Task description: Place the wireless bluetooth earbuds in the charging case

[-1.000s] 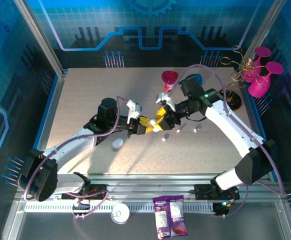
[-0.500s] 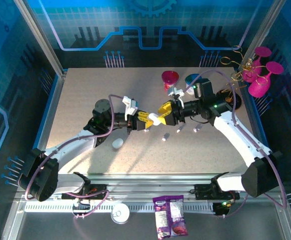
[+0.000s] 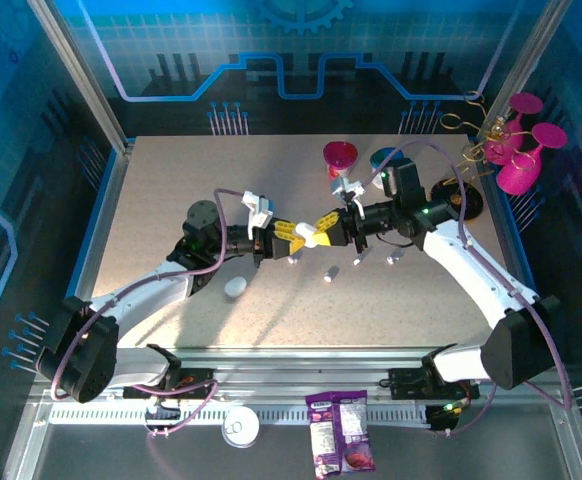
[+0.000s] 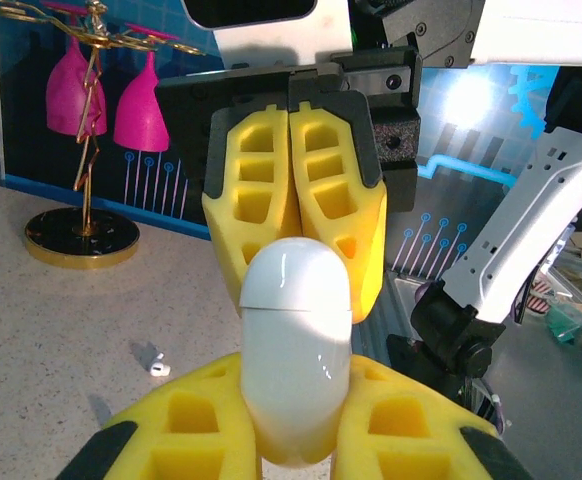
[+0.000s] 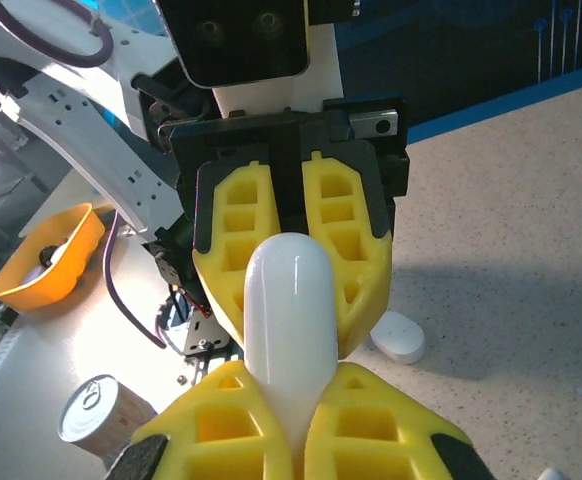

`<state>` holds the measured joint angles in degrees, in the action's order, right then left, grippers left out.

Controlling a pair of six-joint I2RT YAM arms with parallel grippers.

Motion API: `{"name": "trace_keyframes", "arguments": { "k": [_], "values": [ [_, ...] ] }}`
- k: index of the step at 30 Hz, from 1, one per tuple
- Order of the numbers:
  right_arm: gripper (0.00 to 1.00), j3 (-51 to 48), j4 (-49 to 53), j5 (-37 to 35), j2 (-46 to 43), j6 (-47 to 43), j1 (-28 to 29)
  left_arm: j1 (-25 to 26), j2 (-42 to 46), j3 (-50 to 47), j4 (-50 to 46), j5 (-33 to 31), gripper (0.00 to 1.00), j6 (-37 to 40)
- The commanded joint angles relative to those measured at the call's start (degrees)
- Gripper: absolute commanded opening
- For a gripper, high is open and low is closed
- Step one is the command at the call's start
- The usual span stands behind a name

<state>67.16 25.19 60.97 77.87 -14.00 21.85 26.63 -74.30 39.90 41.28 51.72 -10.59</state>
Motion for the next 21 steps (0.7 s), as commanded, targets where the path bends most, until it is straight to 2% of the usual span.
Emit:
{"name": "trace_keyframes", "arguments": {
  "k": [1,3,6,13,17,21],
  "values": [
    [0.0,2.79,6.37,-1.65,0.56,-3.78,1.86,-0.05,1.09,-0.05,0.36,-1.45,0.25,0.93],
    [0.0,4.75,10.93,-4.71,0.92,-6.83,2.81,0.0,1.35,0.23,-1.74,-1.26,0.32,1.74],
    [0.0,6.29,13.79,-6.65,1.74,-8.64,4.03,-0.07,1.38,0.24,-2.13,-1.36,0.37,1.8],
    [0.0,6.3,13.45,-6.54,1.7,-8.74,4.69,-0.01,1.39,0.69,-3.86,0.43,0.3,2.54],
    [0.0,6.75,14.75,-6.72,1.39,-9.47,4.64,-0.08,2.72,1.74,-11.06,1.54,0.42,7.26],
    [0.0,7.02,15.07,-6.65,1.24,-9.82,4.7,-0.04,2.96,2.1,-12.54,2.07,0.42,7.79]
  ]
}}
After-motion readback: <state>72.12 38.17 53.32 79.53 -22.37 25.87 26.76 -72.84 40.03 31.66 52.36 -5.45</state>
